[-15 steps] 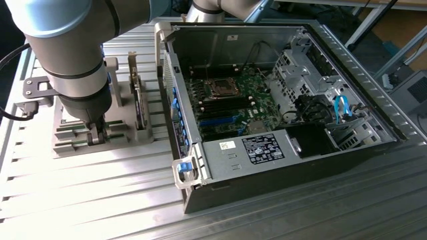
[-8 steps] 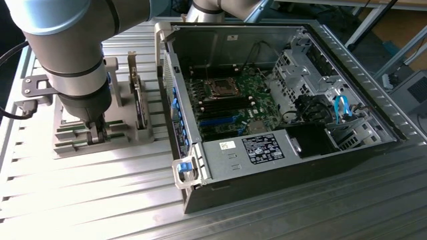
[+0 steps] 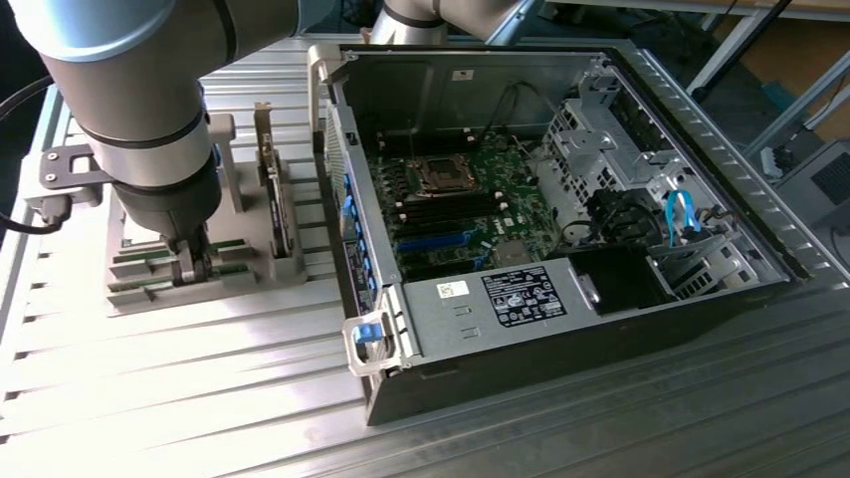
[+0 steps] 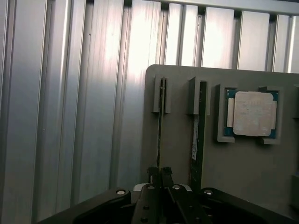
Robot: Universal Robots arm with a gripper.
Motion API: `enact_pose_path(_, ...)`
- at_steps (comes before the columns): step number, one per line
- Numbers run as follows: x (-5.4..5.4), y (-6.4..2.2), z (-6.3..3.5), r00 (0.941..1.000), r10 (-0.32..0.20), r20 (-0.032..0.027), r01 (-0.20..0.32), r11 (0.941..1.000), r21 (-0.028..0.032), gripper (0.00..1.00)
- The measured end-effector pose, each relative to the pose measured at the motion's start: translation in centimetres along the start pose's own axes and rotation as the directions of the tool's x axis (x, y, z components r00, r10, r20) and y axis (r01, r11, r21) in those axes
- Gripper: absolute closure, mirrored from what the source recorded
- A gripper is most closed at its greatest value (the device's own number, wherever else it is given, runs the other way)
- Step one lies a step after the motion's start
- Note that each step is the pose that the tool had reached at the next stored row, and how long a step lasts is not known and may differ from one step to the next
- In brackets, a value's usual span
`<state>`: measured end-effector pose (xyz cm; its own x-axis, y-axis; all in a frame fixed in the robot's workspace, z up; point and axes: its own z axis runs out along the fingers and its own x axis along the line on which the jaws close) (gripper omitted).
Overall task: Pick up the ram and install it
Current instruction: 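Pick up the ram and move it above insertion slot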
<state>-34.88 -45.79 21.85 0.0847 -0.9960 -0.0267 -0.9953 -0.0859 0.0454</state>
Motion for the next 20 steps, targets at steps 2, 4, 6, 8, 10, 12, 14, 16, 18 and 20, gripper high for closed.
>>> enact_pose_path(2, 0.0, 0.00, -0.15, 1.0000, 0.000, 0.0001, 0.000, 1.0000, 0.0001, 0.87)
enact_pose_path(4, 0.0, 0.00, -0.20, 1.0000, 0.000, 0.0002, 0.000, 1.0000, 0.0003, 0.87)
enact_pose_path(6, 0.0, 0.01, -0.22, 1.0000, 0.001, 0.0001, -0.001, 1.0000, 0.0001, 0.87)
enact_pose_path(8, 0.0, 0.01, -0.22, 1.0000, 0.002, 0.0002, -0.002, 1.0000, 0.0001, 0.87)
enact_pose_path(10, 0.0, 0.01, -0.22, 1.0000, 0.002, 0.0001, -0.002, 1.0000, 0.0001, 0.87)
enact_pose_path(12, 0.0, 0.01, -0.24, 1.0000, 0.002, 0.0001, -0.002, 1.0000, 0.0001, 0.87)
enact_pose_path(14, 0.0, 0.02, -0.46, 1.0000, 0.002, 0.0001, -0.002, 1.0000, 0.0000, 0.87)
enact_pose_path(16, 0.0, 0.03, -0.72, 1.0000, 0.002, 0.0001, -0.002, 1.0000, 0.0001, 0.87)
enact_pose_path(18, 0.0, 0.04, -0.90, 1.0000, 0.002, 0.0001, -0.002, 1.0000, 0.0001, 0.87)
enact_pose_path(20, 0.0, 0.05, -1.20, 1.0000, 0.002, 0.0001, -0.002, 1.0000, 0.0000, 0.87)
